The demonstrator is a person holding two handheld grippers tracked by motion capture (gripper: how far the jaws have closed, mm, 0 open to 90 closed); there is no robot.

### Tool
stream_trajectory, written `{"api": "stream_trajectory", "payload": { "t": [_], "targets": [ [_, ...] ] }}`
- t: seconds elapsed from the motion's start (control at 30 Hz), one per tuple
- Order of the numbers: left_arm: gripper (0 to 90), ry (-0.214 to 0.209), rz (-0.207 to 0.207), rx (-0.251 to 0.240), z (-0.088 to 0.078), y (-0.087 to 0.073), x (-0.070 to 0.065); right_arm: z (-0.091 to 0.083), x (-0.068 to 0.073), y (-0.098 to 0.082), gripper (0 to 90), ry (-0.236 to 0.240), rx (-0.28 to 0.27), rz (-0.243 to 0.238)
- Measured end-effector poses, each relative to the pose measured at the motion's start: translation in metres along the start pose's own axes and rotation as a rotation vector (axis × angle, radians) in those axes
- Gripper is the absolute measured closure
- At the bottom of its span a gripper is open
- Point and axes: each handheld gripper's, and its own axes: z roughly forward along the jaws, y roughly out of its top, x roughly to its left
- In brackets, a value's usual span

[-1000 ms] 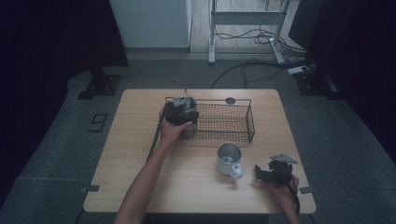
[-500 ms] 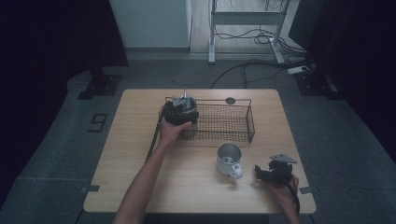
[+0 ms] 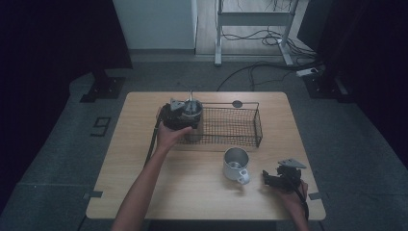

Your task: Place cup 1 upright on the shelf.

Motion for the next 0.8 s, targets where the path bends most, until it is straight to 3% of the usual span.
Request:
{"api": "stream_trajectory", "payload": {
  "t": [0.3, 0.47, 0.8],
  "targets": [
    [0.0, -0.026, 0.014, -0.028, -0.033, -0.005, -0.003, 0.000, 0.000, 0.000, 10.7, 0.001, 0.000, 0.000],
    [0.0, -0.044, 0.022, -0.057, -0.059, -0.009, -0.007, 0.000, 0.000, 0.000, 10.7, 0.004, -0.001, -0.004],
    [0.2, -0.085, 0.038, -0.051, -0.090, -0.027, -0.017, 0.000, 0.000, 0.000, 10.7, 0.003, 0.000, 0.000]
  ]
}}
